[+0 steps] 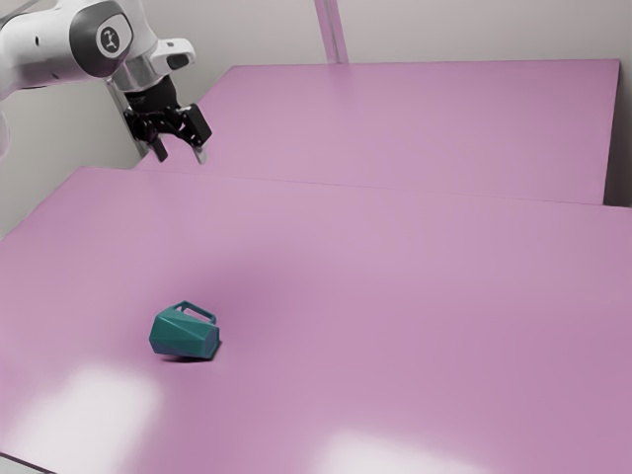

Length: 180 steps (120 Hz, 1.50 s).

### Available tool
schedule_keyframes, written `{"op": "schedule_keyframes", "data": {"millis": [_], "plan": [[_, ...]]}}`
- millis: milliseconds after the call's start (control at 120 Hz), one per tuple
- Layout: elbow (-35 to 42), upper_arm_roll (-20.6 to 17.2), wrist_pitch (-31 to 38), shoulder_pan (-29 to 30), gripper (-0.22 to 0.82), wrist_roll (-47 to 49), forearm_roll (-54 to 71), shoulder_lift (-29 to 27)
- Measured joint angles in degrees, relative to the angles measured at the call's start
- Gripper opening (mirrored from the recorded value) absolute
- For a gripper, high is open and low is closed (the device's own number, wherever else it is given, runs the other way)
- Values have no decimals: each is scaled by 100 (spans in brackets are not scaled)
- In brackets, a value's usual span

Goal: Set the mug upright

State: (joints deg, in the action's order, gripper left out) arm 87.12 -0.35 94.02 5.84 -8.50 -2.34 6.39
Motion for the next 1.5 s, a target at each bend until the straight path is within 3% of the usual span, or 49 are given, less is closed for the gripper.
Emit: {"op": "schedule_keyframes", "data": {"millis": [267,400,517,675,817,992,1092,1500], "plan": [[41,-2,-84,-1,60,-3,-2,-92],[556,35,-117,-39,60,1,-221,-523],[1213,615,-275,-458,60,-68,-891,-1073],[1809,1281,-450,221,60,-480,-1727,-1157],[2011,1708,-525,472,60,-1040,-2171,-934],[2233,1765,-566,1186,60,-1834,-2804,-176],[2399,1767,-562,1246,60,-2270,-3078,201],[3666,1719,188,1225,60,-3483,-3935,225]]}}
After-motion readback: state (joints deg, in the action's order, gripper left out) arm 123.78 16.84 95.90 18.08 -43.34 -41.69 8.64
